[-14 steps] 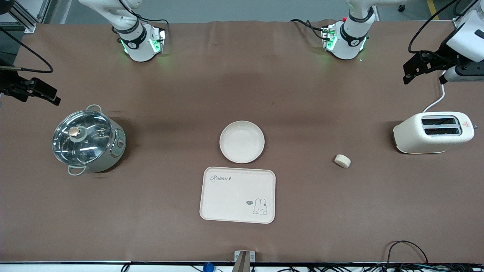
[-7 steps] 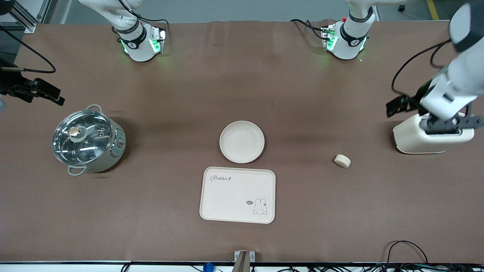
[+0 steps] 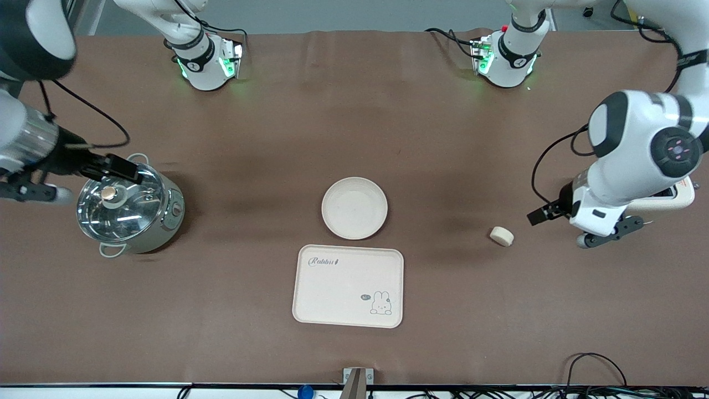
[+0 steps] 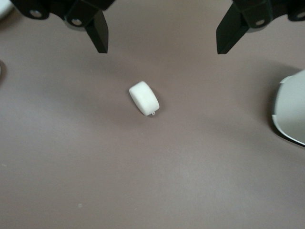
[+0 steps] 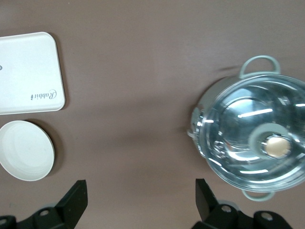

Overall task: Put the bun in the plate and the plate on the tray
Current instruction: 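Grasp the white bun with the left gripper while the right gripper reaches the plate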

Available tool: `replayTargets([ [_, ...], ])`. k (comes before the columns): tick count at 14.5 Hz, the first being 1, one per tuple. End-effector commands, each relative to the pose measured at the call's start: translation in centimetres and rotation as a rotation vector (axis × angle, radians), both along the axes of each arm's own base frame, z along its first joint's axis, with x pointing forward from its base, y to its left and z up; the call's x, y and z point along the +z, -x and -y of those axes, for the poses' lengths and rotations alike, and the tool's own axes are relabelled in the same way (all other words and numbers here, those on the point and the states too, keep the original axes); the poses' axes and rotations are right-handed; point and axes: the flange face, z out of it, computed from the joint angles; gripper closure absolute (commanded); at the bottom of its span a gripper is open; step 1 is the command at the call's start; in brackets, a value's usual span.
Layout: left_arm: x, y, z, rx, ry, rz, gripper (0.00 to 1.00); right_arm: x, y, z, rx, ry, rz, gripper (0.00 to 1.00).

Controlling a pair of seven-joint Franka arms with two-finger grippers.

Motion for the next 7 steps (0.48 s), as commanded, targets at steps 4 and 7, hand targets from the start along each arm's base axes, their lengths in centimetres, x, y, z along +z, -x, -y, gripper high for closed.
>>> replayTargets([
  [4,-10.3,-1.0,0.6,0.268,0.024,-0.012,0.0,-7.5,0.2,-9.0,-0.105,-0.008,0.019,0.0],
  [7,-13.9,-1.3,1.5,0.365,0.037,-0.005,0.0,-13.3,2.0,-15.5,-0.245,-0.067,0.055,0.0],
])
